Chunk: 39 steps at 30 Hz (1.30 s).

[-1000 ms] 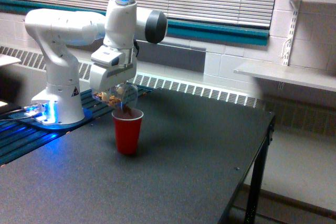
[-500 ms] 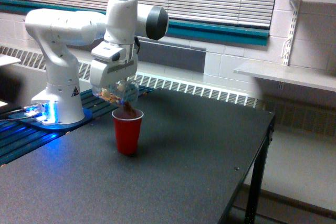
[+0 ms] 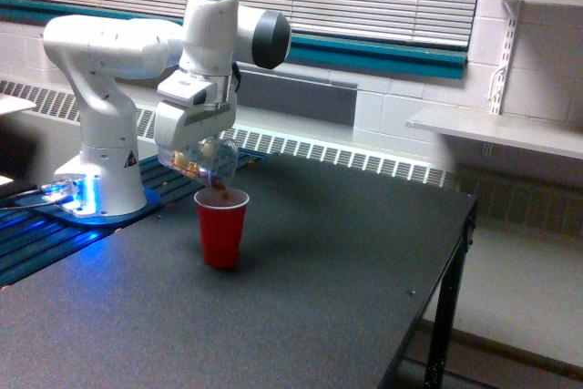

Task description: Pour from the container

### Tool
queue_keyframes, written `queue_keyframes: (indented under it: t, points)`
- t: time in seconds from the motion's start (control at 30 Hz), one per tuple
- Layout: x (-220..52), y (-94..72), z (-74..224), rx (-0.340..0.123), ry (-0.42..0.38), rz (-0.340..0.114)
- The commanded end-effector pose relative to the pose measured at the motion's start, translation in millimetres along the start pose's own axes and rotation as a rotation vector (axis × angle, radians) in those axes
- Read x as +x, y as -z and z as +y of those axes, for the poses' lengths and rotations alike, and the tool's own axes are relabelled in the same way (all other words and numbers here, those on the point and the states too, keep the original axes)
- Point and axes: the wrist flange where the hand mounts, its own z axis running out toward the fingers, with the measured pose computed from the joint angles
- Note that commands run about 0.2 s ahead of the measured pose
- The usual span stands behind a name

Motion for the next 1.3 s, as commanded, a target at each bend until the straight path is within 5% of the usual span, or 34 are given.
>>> queue_keyframes:
  t: [0.03, 0.97, 1.3]
  points:
    - [2, 7.8, 2, -0.012, 0.005, 0.032]
    - [5, -7.8, 6, -0.065, 0.023, 0.013]
    - [11, -1.8, -1, -0.060, 0.032, 0.029]
